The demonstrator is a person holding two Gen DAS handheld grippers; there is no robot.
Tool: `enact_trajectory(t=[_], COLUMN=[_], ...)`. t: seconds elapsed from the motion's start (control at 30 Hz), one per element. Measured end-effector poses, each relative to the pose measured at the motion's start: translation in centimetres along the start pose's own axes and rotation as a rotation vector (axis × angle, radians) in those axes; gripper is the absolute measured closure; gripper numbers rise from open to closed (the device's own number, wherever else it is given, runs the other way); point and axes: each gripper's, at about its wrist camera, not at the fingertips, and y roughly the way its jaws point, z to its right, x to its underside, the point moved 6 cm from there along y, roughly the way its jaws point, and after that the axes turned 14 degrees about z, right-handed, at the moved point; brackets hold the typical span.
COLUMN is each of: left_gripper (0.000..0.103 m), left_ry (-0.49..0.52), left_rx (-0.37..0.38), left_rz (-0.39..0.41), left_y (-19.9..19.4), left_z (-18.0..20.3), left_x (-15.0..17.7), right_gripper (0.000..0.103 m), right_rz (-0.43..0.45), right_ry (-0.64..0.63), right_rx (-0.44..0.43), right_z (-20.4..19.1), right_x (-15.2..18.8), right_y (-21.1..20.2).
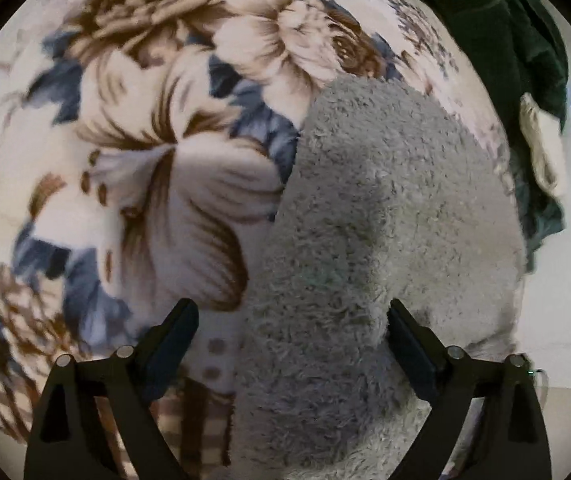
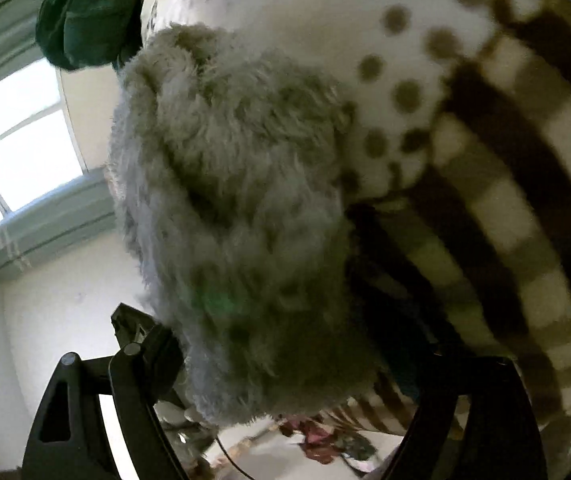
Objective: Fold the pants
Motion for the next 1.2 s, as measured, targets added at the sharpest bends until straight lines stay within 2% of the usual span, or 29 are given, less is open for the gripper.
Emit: enact_trajectory(t=[0.13, 0.23, 0.3, 0.4, 0.43, 0.5, 0.53, 0.57, 0.63, 0.77, 1.0, 1.17, 1.2], left_gripper=[0.01, 0.01, 0.01, 0.01, 0.01, 0.011, 0.023, 0.027, 0.042, 0.051, 0.052, 0.052, 0.052], left_ry=[-0.084, -0.092, -0.071, -0.103, -0.139, -0.141, -0.122, -0.105, -0.086, -0.073, -0.071, -0.097, -0.095], left_rx=[0.129, 0.217, 0.213, 0.213, 0.238, 0.238, 0.245, 0.246, 0.245, 0.267, 0.296, 0.33, 0.338], left_rz=[-0.019, 0.004, -0.002, -0.046, -0.059, -0.041, -0.019, -0.007, 0.021, 0.056, 0.122, 0.197, 0.215], left_y=[-0.6, -1.3, -0.7, 1.5, 2.0, 1.7, 1.3, 0.8, -0.1, -1.9, -6.5, -9.2, -9.5], left_z=[1.1, 2.6, 2.8, 1.8, 1.7, 1.7, 2.2, 2.5, 3.2, 4.4, 5.8, 4.7, 4.2], left_x=[0.3, 0.2, 0.4, 1.0, 1.1, 1.1, 0.9, 0.9, 0.7, -0.3, -4.9, -11.7, -13.6], right_gripper=[0.011, 0.011, 0.011, 0.011, 0.014, 0.032, 0.047, 0.053, 0.058, 0.063, 0.064, 0.064, 0.064], right_rz=[-0.029, -0.041, -0.046, -0.043, -0.035, -0.008, 0.003, 0.021, 0.048, 0.101, 0.131, 0.133, 0.132], right_ry=[-0.011, -0.058, -0.108, -0.081, -0.075, -0.075, -0.084, -0.106, -0.137, -0.179, -0.267, -0.329, -0.343], right_rx=[-0.036, -0.088, -0.042, -0.034, -0.039, -0.057, -0.056, -0.048, -0.037, -0.018, -0.034, -0.073, -0.079], right_z=[-0.8, -2.9, -3.3, -2.3, -2.2, -2.6, -2.7, -3.0, -3.7, -5.5, -11.5, -18.7, -19.3], right_x=[-0.3, -0.2, -0.1, -0.2, -0.3, -0.4, -0.6, -0.5, -0.2, 0.4, 0.3, -0.3, 0.6], right_y=[1.3, 2.1, 3.0, 3.7, 3.7, 3.1, 2.7, 2.3, 1.6, 0.3, -1.6, 0.3, 0.9])
